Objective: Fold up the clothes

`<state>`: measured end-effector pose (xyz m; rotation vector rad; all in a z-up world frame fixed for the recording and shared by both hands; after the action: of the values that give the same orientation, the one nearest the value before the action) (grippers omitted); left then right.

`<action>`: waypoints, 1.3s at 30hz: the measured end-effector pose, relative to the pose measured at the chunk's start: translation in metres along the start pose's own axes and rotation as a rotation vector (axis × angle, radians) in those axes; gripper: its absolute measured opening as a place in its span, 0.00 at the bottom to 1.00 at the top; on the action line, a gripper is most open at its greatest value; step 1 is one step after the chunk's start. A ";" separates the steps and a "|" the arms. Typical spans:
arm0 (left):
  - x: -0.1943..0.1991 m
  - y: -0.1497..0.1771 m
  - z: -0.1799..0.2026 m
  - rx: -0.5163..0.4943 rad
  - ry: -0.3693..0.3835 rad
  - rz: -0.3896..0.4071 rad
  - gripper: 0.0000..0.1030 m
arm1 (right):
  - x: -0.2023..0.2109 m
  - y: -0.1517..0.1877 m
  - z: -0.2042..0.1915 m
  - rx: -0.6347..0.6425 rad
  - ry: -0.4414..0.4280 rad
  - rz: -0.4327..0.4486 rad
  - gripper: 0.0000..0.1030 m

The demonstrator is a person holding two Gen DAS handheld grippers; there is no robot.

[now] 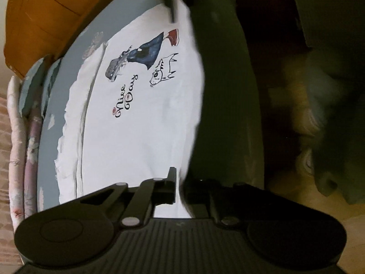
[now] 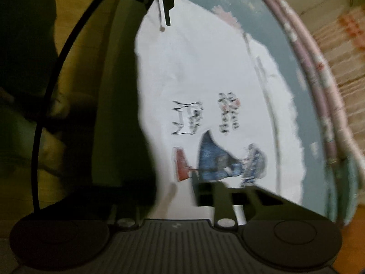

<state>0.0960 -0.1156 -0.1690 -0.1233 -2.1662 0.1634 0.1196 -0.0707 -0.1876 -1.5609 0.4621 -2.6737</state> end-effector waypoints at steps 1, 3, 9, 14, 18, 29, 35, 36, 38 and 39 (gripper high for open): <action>0.000 0.000 -0.004 0.005 0.010 -0.002 0.04 | 0.000 0.000 0.000 -0.022 -0.027 -0.009 0.08; 0.001 0.000 -0.010 0.013 0.016 -0.006 0.03 | 0.000 -0.001 0.003 -0.041 -0.051 -0.016 0.08; 0.004 0.000 -0.038 0.103 0.033 -0.031 0.02 | -0.001 0.000 0.022 -0.117 -0.099 -0.039 0.05; 0.003 0.003 -0.064 0.188 0.019 -0.042 0.02 | -0.002 -0.002 0.041 -0.173 -0.119 -0.055 0.04; 0.000 0.007 -0.080 0.205 0.009 -0.034 0.02 | -0.006 -0.006 0.063 -0.204 -0.104 -0.073 0.04; -0.022 0.034 -0.137 0.261 -0.023 0.010 0.02 | -0.035 -0.024 0.133 -0.235 0.038 -0.128 0.04; -0.043 0.056 -0.184 0.317 -0.038 0.059 0.02 | -0.050 -0.036 0.178 -0.279 0.143 -0.175 0.04; -0.047 0.059 -0.191 0.316 -0.051 0.069 0.02 | -0.053 -0.037 0.186 -0.285 0.161 -0.183 0.04; -0.054 0.062 -0.203 0.314 -0.067 0.081 0.02 | -0.061 -0.041 0.202 -0.290 0.200 -0.198 0.04; -0.058 0.064 -0.208 0.314 -0.074 0.086 0.02 | -0.065 -0.043 0.209 -0.290 0.219 -0.205 0.04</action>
<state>0.3020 -0.0466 -0.1099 -0.0310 -2.1806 0.5614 0.3360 -0.0713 -0.1357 -1.4514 0.7668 -3.0699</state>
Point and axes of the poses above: each gripper's, at about its wrist camera, not at the fingertips, and x roughly against the way its jaws point, z to its right, y to its underside, the point moved 6 cm from there along -x, roughly the way its jaws point, and after that the axes turned 3 degrees about -x, right-handed, at the moved point
